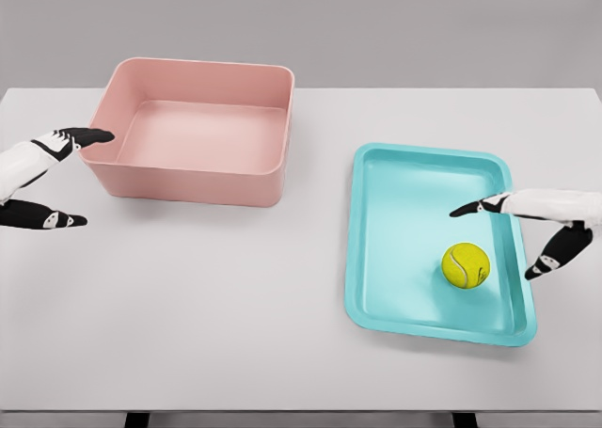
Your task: Put the tennis from the blue tray into the pink basket with both arms
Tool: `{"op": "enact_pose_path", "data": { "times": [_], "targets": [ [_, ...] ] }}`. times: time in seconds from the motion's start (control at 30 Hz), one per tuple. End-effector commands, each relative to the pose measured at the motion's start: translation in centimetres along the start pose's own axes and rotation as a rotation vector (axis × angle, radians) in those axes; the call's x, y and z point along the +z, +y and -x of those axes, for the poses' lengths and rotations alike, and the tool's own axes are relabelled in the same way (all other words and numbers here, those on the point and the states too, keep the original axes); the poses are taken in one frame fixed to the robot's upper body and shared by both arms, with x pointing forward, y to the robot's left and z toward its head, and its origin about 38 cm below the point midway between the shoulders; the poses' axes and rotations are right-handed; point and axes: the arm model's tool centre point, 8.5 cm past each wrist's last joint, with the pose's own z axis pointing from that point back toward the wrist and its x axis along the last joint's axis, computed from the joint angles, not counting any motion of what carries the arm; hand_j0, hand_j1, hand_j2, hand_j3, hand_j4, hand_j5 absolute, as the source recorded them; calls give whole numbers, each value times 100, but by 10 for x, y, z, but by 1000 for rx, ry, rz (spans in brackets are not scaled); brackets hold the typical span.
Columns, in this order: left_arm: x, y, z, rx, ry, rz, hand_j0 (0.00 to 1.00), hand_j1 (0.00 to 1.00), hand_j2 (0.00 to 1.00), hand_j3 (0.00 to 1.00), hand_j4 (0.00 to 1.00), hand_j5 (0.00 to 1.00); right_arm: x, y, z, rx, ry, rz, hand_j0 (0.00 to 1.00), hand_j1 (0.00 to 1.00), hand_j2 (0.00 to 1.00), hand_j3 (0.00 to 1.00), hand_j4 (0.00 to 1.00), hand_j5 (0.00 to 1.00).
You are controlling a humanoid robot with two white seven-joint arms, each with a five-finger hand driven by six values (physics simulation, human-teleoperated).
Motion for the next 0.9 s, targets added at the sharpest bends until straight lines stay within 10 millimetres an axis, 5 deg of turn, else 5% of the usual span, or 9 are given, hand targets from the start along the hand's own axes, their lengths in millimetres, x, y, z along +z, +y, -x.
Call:
{"op": "enact_pose_path", "data": {
  "times": [0.0, 0.2, 0.47, 0.87],
  "targets": [
    [1, 1, 2, 11, 6, -8, 100, 100, 100, 100, 100, 100, -5, 5, 0, -14, -8, -13, 100, 100, 100, 100, 100, 100],
    [7, -8, 4, 97, 13, -29, 100, 100, 100, 100, 100, 100, -15, 10, 1, -17, -19, -27, 100, 100, 100, 100, 100, 100],
    [25, 20, 5, 264, 30, -121, 100, 100, 100, 100, 100, 100, -33, 15, 14, -46, -14, -34, 100, 100, 100, 100, 100, 100],
    [52, -23, -15, 555, 91, 24, 100, 100, 100, 100, 100, 100, -43, 26, 16, -39, -11, -77, 100, 100, 100, 100, 100, 100]
  ]
}}
